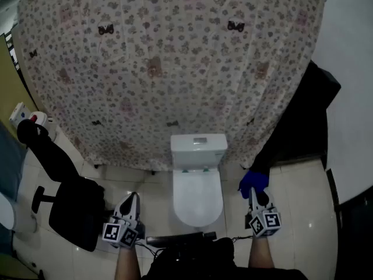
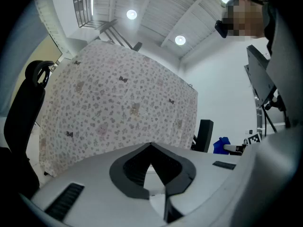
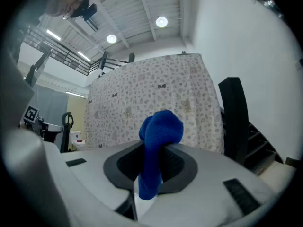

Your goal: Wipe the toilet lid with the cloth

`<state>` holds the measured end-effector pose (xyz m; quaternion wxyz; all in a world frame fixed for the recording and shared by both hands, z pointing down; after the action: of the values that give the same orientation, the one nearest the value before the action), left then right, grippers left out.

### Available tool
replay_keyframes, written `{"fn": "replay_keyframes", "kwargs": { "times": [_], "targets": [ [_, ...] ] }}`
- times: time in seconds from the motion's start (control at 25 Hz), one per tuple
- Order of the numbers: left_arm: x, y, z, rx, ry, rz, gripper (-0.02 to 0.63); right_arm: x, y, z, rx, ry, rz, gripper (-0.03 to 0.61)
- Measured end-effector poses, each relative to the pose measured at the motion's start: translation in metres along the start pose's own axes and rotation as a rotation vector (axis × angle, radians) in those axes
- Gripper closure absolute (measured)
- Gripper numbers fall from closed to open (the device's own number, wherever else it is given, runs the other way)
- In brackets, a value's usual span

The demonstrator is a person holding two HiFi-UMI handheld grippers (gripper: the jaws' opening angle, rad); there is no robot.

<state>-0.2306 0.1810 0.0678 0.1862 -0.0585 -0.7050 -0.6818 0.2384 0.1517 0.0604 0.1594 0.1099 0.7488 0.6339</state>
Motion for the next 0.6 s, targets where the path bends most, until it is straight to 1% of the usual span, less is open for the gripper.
{"fn": "replay_keyframes", "kwargs": {
  "times": [0.16,0.32,0.48,0.6],
  "targets": [
    [0.023,0.008,-0.018,0.041,0.006,-0.057,0.614,0.019,0.026,-0.036,0.036,-0.059,-0.013,0.512],
    [0.037,0.027,-0.045,0.061,-0.013,-0.045,0.614,0.022,0.052,-0.084,0.09,-0.122,-0.027,0.513],
    [0.048,0.058,-0.048,0.17,-0.082,-0.015,0.614,0.035,0.098,-0.128,0.219,-0.202,-0.031,0.514],
    [0.056,0.086,-0.056,0.247,-0.117,-0.006,0.614,0.043,0.14,-0.166,0.299,-0.267,-0.02,0.512]
  ]
}}
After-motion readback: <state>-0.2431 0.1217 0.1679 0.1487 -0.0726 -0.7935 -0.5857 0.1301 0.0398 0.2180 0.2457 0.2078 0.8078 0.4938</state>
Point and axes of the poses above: the fingertips, and each gripper's own axes: z backward along the fingers, x to its left, y out of its underside, the point moved 6 cm from there along z, backward along the fingers, and after that the axes turned 7 degrees about -y, right-handed, at the moved point
